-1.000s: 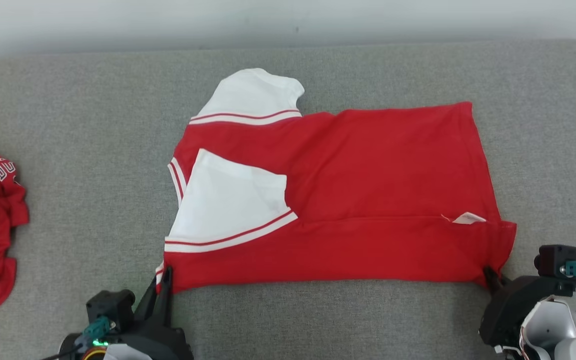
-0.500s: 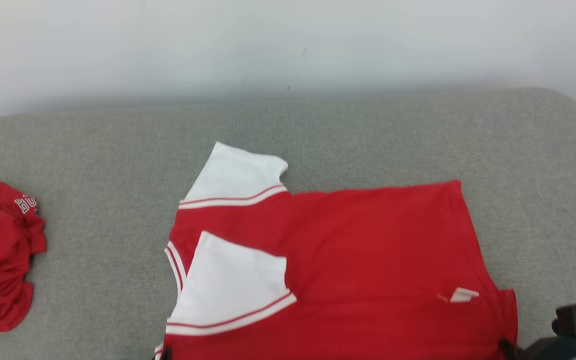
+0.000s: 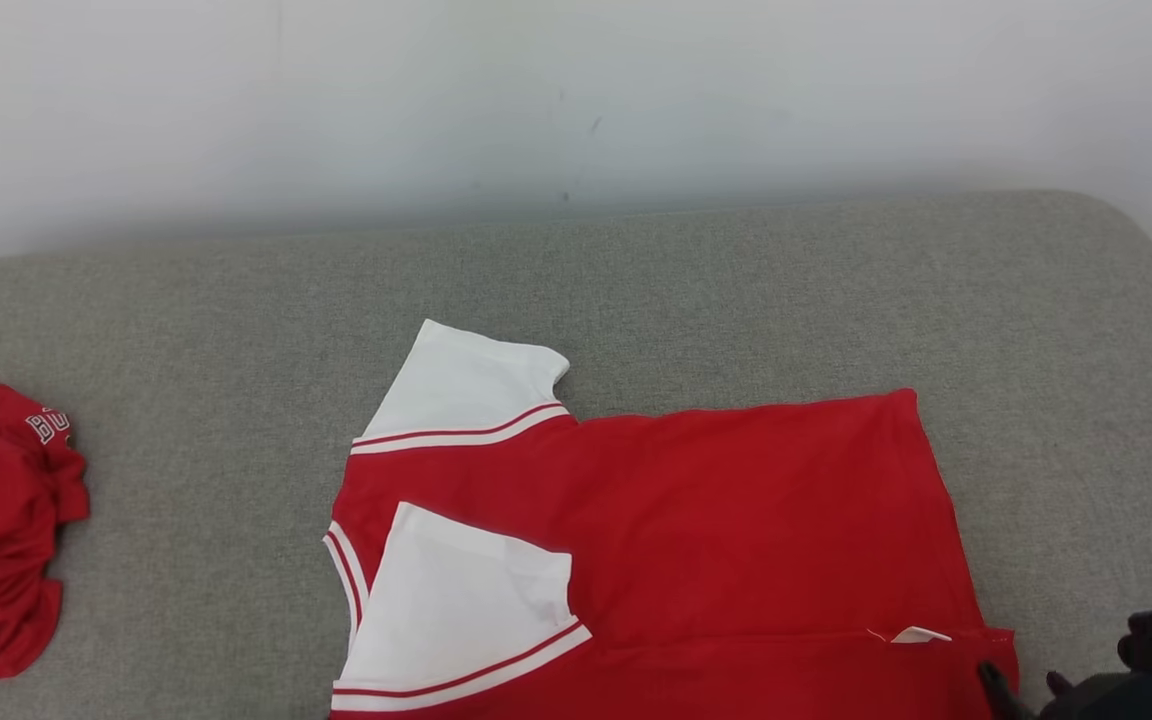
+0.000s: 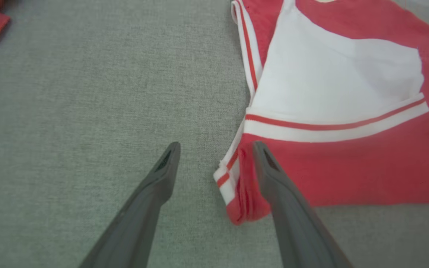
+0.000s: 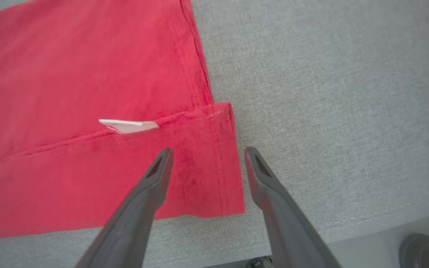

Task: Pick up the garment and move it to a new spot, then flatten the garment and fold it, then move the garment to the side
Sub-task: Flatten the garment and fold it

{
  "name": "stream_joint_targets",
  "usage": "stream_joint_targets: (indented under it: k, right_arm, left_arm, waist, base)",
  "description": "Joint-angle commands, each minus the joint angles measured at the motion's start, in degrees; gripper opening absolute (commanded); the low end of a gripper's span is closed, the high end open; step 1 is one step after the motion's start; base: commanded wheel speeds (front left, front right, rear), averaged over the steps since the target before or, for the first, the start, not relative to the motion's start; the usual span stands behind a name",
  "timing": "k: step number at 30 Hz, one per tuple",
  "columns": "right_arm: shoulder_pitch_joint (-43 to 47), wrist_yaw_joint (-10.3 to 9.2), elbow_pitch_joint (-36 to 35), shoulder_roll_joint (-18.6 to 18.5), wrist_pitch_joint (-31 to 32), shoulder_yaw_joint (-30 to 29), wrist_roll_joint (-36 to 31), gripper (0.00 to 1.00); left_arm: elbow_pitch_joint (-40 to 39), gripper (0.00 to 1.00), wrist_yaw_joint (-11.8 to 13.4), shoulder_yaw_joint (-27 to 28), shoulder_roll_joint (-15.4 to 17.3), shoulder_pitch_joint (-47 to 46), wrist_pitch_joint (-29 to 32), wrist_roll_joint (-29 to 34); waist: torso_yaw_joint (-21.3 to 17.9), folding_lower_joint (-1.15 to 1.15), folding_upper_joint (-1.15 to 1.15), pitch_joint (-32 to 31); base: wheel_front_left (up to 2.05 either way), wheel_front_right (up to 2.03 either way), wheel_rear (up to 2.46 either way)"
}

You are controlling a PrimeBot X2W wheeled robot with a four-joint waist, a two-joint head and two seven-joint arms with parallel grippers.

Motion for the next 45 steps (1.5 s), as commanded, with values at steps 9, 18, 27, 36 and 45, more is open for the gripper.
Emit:
stream_joint_targets:
  k: [9, 18, 27, 36, 45]
  right_arm:
    - [-7.42, 0.09, -3.88, 0.03, -2.88, 1.38, -1.68, 1.0]
    - [-23.07, 0.09, 0.67, -1.98, -1.76, 7.56, -4.19, 1.0]
    - [-36.09, 0.09, 4.48, -3.45, -3.59, 14.91, -2.8, 1.0]
    - [-37.2, 0.09, 6.39, -3.75, -6.08, 15.09, -2.39, 1.0]
    - [-37.1, 0.09, 7.46, -3.72, -6.44, 15.7, -2.27, 1.0]
  left_arm:
    - [-5.16, 1.0, 0.52, 2.5, 3.18, -6.37, -1.06, 1.28]
    - [4.09, 1.0, -4.34, -3.54, 2.5, -32.76, 8.73, 7.03]
    - [22.54, 1.0, -7.77, -5.82, 0.5, -53.75, 14.75, 9.24]
    - [30.78, 1.0, -7.19, -7.08, 0.88, -60.66, 15.83, 11.23]
    - [34.09, 0.62, -7.87, -7.3, 1.34, -62.9, 16.04, 10.59]
  waist:
    - [0.16, 0.01, 0.0, 2.68]
    - [-1.75, 0.01, 0.0, 11.94]
    - [-6.82, 0.01, 0.0, 21.39]
    - [-7.99, 0.01, 0.0, 23.08]
    - [-8.69, 0.01, 0.0, 22.45]
  base:
    - [0.0, 0.0, 0.0]
    - [0.0, 0.0, 0.0]
    - [0.0, 0.0, 0.0]
    - [0.0, 0.0, 0.0]
    - [0.0, 0.0, 0.0]
